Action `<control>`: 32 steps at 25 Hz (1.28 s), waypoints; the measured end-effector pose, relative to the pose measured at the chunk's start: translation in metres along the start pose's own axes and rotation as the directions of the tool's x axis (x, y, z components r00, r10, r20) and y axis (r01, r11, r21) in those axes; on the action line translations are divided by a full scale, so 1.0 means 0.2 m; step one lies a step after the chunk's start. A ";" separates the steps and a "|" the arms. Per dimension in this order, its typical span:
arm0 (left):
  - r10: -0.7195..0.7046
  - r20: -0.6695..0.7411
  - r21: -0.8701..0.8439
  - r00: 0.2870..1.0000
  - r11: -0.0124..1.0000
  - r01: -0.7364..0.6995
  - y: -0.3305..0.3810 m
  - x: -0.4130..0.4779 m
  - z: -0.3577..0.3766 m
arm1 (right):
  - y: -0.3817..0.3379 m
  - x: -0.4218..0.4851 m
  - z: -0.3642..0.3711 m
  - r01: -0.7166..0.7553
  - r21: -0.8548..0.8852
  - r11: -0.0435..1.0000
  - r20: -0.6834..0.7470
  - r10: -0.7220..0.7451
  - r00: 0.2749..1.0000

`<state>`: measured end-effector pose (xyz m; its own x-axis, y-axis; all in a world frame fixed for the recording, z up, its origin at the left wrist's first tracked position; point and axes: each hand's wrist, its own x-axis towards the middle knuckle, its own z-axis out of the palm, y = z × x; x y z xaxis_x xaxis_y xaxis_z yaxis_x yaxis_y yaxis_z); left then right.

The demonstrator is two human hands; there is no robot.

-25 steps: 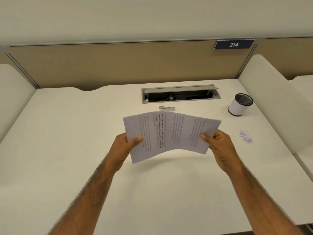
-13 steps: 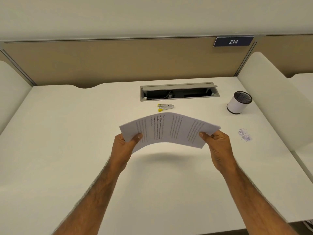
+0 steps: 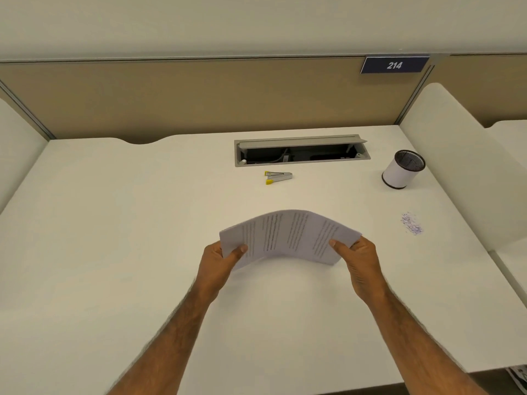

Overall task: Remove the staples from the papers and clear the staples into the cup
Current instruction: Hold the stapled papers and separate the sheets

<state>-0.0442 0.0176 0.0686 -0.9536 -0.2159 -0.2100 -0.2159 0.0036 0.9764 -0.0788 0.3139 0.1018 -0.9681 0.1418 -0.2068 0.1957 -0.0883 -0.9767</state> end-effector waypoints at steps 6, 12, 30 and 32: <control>0.036 -0.003 0.008 0.999 0.999 -0.036 0.04 0.00 -0.03 | -0.05 0.01 0.00 0.044 -0.001 0.999 -0.031 -0.044 0.999; 0.019 0.028 0.079 0.999 0.997 -0.021 0.07 0.05 -0.03 | -0.02 0.00 0.03 -0.002 -0.012 1.000 -0.028 0.002 1.000; 0.155 0.305 0.591 0.939 0.743 -0.315 0.67 0.03 -0.03 | -0.50 -0.06 0.10 0.367 -0.827 0.425 0.374 -0.072 0.925; 0.188 0.370 0.625 0.910 0.674 -0.393 0.77 0.01 0.02 | -0.54 -0.10 0.20 0.400 -0.792 0.461 0.425 -0.052 0.903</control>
<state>-0.0799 0.0217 0.2180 -0.9860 0.1650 -0.0258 0.0983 0.6980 0.7093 -0.0879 0.2812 0.2142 -0.9516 -0.2867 -0.1111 -0.1727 0.7973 -0.5783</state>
